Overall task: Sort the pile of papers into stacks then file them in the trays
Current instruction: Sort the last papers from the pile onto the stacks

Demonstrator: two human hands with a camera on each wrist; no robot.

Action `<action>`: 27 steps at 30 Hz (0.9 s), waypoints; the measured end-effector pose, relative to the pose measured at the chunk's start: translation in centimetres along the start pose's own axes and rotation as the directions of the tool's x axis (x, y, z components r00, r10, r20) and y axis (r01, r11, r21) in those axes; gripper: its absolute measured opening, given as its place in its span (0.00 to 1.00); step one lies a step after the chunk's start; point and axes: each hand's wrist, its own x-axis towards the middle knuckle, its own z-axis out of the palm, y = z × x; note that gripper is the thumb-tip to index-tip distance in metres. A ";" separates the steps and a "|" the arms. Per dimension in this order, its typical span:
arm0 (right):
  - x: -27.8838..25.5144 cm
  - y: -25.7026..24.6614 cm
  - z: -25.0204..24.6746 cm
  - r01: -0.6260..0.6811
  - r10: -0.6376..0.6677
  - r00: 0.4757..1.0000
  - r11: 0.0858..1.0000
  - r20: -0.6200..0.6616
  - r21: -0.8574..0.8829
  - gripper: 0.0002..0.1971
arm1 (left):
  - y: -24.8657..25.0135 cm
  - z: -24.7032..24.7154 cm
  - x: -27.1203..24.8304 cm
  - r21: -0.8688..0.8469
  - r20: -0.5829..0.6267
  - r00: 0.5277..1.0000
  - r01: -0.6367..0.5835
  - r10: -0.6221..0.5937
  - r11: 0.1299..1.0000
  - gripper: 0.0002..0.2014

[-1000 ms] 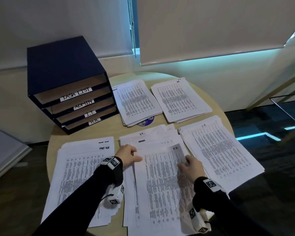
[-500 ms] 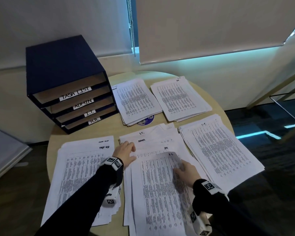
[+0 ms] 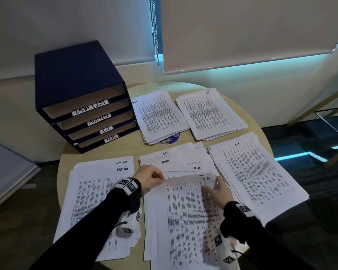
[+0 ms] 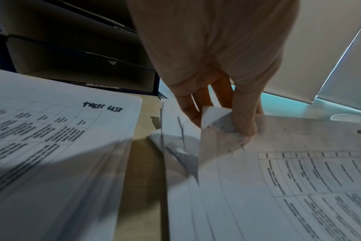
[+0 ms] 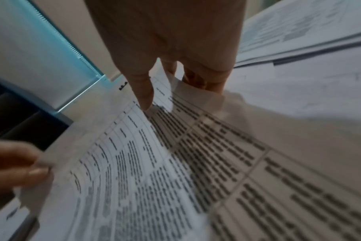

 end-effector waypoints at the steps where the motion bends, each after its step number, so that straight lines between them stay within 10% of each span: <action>1: 0.1 -0.1 0.0 0.000 0.000 1.000 1.000 -0.007 0.028 0.13 | 0.1 -0.1 0.0 0.003 -0.008 1.000 0.005 -0.005 1.000 0.02; 7: 1.0 -0.3 0.4 0.059 -0.059 0.997 0.998 -0.043 0.004 0.18 | 0.0 -0.1 0.3 -0.050 -0.028 0.996 0.077 -0.079 0.996 0.16; 15: 0.3 -0.1 0.6 0.111 -0.110 0.991 0.994 0.074 -0.012 0.12 | 0.2 -0.2 1.0 0.362 -0.200 0.979 0.042 0.033 0.931 0.08; 27: -0.1 -1.4 0.6 0.137 -0.135 0.990 0.987 0.036 -0.081 0.12 | -0.2 -1.4 0.2 0.510 -0.149 0.969 -0.095 0.197 0.855 0.13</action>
